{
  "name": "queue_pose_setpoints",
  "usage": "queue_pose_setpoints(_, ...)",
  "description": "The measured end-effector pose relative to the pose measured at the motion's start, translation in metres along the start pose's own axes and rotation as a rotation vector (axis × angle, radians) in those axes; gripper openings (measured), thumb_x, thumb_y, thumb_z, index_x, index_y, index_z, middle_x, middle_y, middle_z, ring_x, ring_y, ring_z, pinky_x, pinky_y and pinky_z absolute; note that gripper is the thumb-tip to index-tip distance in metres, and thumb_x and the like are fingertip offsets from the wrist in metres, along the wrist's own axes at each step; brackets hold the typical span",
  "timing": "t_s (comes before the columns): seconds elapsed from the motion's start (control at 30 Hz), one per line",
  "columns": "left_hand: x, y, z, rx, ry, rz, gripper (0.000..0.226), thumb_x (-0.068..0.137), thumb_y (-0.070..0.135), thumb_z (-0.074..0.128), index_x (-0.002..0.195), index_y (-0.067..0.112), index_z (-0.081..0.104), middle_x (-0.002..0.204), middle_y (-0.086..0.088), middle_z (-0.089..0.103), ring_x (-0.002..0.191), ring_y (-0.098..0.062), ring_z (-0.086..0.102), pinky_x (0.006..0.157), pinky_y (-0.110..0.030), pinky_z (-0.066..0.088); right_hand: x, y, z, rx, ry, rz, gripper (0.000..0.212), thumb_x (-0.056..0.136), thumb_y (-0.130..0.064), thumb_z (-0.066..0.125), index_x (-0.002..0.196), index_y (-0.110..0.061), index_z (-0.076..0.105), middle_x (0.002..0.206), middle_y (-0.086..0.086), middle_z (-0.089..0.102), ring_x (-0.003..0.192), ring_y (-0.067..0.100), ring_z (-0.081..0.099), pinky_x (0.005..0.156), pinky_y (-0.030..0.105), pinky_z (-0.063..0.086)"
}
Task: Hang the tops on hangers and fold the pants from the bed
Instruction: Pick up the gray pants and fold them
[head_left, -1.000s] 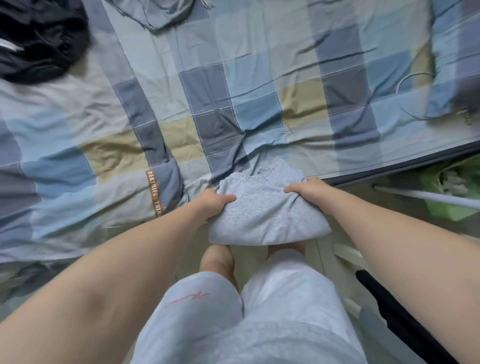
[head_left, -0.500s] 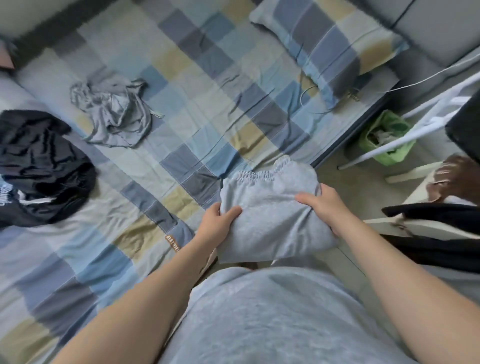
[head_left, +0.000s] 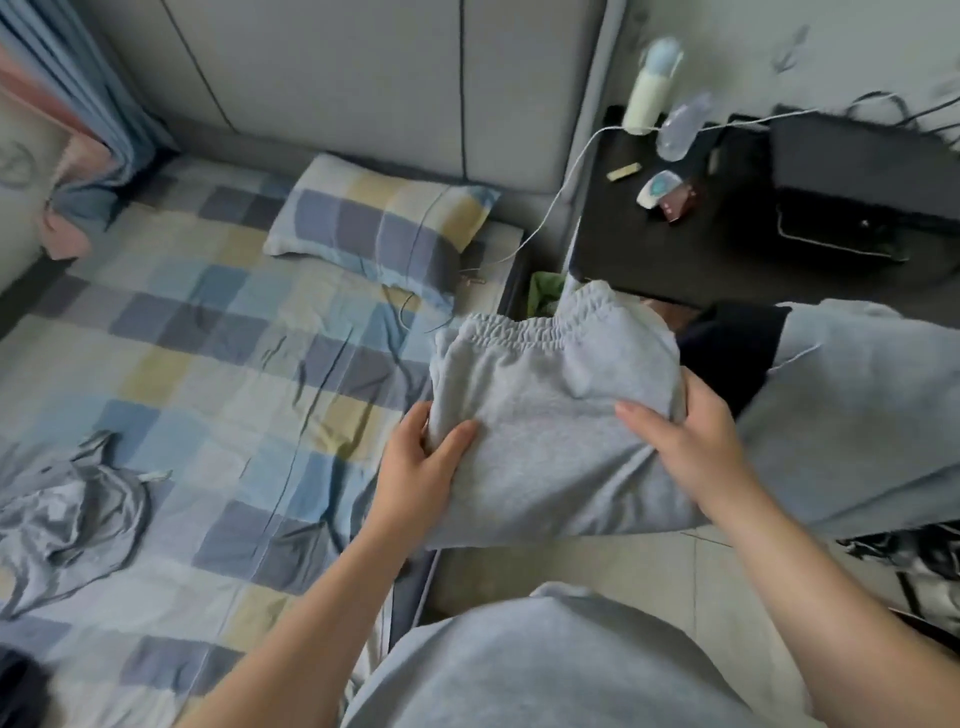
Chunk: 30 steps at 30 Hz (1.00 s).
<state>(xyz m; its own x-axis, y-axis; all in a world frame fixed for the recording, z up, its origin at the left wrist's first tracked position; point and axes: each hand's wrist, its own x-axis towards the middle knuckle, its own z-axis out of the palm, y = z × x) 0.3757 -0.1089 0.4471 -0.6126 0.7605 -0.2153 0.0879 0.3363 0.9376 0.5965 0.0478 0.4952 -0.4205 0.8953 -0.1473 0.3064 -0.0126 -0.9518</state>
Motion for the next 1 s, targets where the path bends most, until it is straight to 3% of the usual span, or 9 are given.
queue_pose_setpoints(0.2, -0.004, 0.082, 0.118, -0.038, -0.148, 0.237, 0.012, 0.086, 0.047, 0.070, 0.093, 0.038, 0.065, 0.085, 0.014, 0.069, 0.077, -0.001, 0.066, 0.060, -0.014, 0.048, -0.032, 0.002, -0.140, 0.039, 0.235, -0.095, 0.034, 0.077, -0.034, 0.076, 0.108, -0.037, 0.064, 0.104, -0.020, 0.073, 0.094, -0.004, 0.068, 0.070, 0.008, 0.050)
queue_pose_setpoints(0.33, -0.017, 0.122, 0.211, -0.058, -0.274, 0.336, 0.011, 0.088, 0.044, 0.069, 0.090, 0.034, 0.065, 0.081, 0.014, 0.067, 0.074, -0.001, 0.065, 0.060, -0.016, 0.049, -0.063, 0.021, -0.233, 0.064, 0.373, -0.081, 0.038, 0.076, -0.033, 0.076, 0.112, -0.036, 0.064, 0.106, -0.016, 0.073, 0.097, 0.002, 0.069, 0.071, 0.016, 0.054)
queue_pose_setpoints(0.43, -0.030, 0.143, 0.278, -0.046, -0.406, 0.373, 0.021, 0.089, 0.048, 0.067, 0.092, 0.027, 0.065, 0.081, 0.008, 0.065, 0.075, -0.011, 0.065, 0.063, -0.026, 0.052, -0.090, 0.039, -0.293, 0.083, 0.491, -0.054, 0.034, 0.075, -0.034, 0.076, 0.107, -0.036, 0.066, 0.102, -0.014, 0.074, 0.092, 0.005, 0.071, 0.069, 0.015, 0.054)
queue_pose_setpoints(0.5, -0.040, 0.156, 0.319, -0.029, -0.490, 0.395, 0.027, 0.089, 0.048, 0.066, 0.094, 0.022, 0.065, 0.082, 0.004, 0.066, 0.078, -0.016, 0.065, 0.068, -0.032, 0.054, -0.111, 0.050, -0.327, 0.102, 0.568, -0.024, 0.032, 0.074, -0.034, 0.077, 0.104, -0.040, 0.068, 0.102, -0.012, 0.075, 0.092, 0.006, 0.072, 0.068, 0.017, 0.055)
queue_pose_setpoints(0.57, -0.051, 0.169, 0.357, -0.015, -0.569, 0.424, 0.023, 0.090, 0.048, 0.067, 0.093, 0.025, 0.066, 0.082, 0.007, 0.067, 0.077, -0.008, 0.065, 0.067, -0.024, 0.053, -0.133, 0.061, -0.357, 0.109, 0.659, 0.008, 0.035, 0.072, -0.035, 0.077, 0.105, -0.044, 0.068, 0.104, -0.012, 0.075, 0.095, 0.006, 0.072, 0.070, 0.019, 0.056)
queue_pose_setpoints(0.7, -0.073, 0.191, 0.432, 0.006, -0.766, 0.462, 0.013, 0.094, 0.044, 0.067, 0.096, 0.031, 0.067, 0.089, 0.010, 0.070, 0.084, -0.008, 0.068, 0.072, -0.026, 0.055, -0.175, 0.083, -0.403, 0.118, 0.846, 0.096, 0.043, 0.061, -0.054, 0.076, 0.102, -0.049, 0.066, 0.102, -0.017, 0.073, 0.091, 0.001, 0.070, 0.076, 0.029, 0.054)
queue_pose_setpoints(0.8, -0.090, 0.198, 0.485, 0.067, -0.902, 0.485, 0.014, 0.094, 0.043, 0.067, 0.097, 0.030, 0.066, 0.090, 0.005, 0.070, 0.084, -0.012, 0.068, 0.073, -0.033, 0.057, -0.204, 0.102, -0.428, 0.127, 0.978, 0.153, 0.037, 0.065, -0.049, 0.077, 0.099, -0.056, 0.064, 0.100, -0.028, 0.070, 0.089, -0.007, 0.066, 0.074, 0.021, 0.051)
queue_pose_setpoints(0.87, -0.100, 0.200, 0.519, 0.102, -0.973, 0.500, 0.010, 0.094, 0.043, 0.067, 0.093, 0.033, 0.064, 0.086, 0.008, 0.069, 0.080, -0.008, 0.066, 0.068, -0.024, 0.052, -0.218, 0.115, -0.441, 0.141, 1.065, 0.188, 0.037, 0.067, -0.046, 0.076, 0.102, -0.049, 0.064, 0.098, -0.031, 0.068, 0.087, -0.010, 0.065, 0.068, 0.015, 0.050)
queue_pose_setpoints(1.0, -0.111, 0.208, 0.585, 0.194, -1.075, 0.540, 0.010, 0.093, 0.043, 0.067, 0.086, 0.047, 0.061, 0.083, 0.021, 0.068, 0.078, 0.004, 0.064, 0.065, -0.012, 0.044, -0.231, 0.141, -0.463, 0.210, 1.216, 0.262, 0.042, 0.067, -0.047, 0.078, 0.106, -0.042, 0.061, 0.099, -0.028, 0.069, 0.087, -0.006, 0.067, 0.073, 0.025, 0.052)
